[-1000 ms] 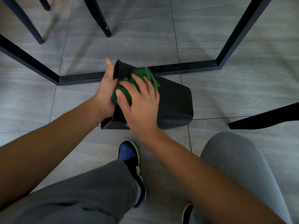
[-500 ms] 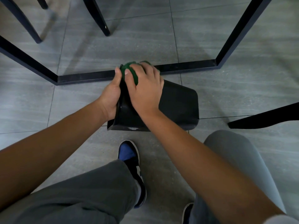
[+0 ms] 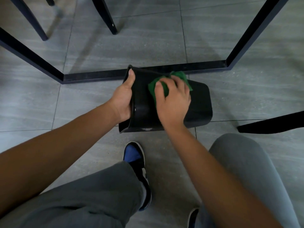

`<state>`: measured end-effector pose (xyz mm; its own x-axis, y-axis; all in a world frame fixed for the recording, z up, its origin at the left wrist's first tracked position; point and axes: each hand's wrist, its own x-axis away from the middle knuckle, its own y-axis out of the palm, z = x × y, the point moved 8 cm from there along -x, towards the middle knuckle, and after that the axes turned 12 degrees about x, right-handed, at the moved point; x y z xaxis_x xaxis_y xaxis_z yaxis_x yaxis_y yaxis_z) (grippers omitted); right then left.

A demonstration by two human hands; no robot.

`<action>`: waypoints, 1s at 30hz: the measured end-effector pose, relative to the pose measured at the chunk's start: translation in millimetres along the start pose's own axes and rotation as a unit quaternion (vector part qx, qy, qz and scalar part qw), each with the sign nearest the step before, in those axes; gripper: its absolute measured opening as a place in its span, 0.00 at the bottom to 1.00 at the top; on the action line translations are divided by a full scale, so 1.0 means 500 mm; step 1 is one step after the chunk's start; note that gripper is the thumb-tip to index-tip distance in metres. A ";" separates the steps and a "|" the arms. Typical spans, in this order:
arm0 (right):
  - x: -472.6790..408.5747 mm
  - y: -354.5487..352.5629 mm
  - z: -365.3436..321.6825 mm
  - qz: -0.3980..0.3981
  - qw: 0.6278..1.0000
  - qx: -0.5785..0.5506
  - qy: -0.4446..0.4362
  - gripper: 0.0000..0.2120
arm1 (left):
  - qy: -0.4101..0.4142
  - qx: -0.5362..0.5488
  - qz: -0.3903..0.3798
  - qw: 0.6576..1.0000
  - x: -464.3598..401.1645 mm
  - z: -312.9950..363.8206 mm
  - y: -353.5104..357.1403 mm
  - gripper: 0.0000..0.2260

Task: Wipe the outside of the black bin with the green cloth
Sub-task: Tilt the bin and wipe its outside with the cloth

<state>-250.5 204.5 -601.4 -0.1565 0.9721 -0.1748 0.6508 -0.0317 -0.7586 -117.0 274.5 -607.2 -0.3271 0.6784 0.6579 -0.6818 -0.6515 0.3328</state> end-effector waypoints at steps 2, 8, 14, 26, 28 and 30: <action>-0.042 0.009 -0.014 -0.021 1.000 -0.002 0.010 0.25 | 0.009 -0.004 -0.016 1.000 0.001 0.000 0.012 0.32; -0.034 0.030 -0.133 -0.031 0.997 0.035 -0.062 0.19 | 0.037 0.015 -0.052 0.998 -0.015 0.016 0.024 0.37; -0.098 0.057 -0.029 -0.086 0.993 0.070 -0.024 0.23 | 0.013 -0.030 0.013 0.999 -0.010 0.005 -0.003 0.25; -0.101 0.007 0.292 -0.076 0.977 0.078 0.184 0.23 | -0.001 -0.018 0.085 0.996 0.008 0.026 -0.020 0.21; -0.101 0.009 0.308 -0.088 0.972 0.078 0.203 0.24 | 0.000 -0.027 0.095 0.995 0.014 0.030 -0.020 0.19; -0.103 0.003 0.326 -0.087 0.965 0.082 0.233 0.24 | 0.011 -0.045 0.097 0.994 0.019 0.040 -0.016 0.19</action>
<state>-362.8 116.3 -695.7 0.1232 0.9638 0.2366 0.5125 0.1424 -0.8468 -101.8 279.3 -590.0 -0.4714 0.5507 0.6889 -0.6595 -0.7387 0.1391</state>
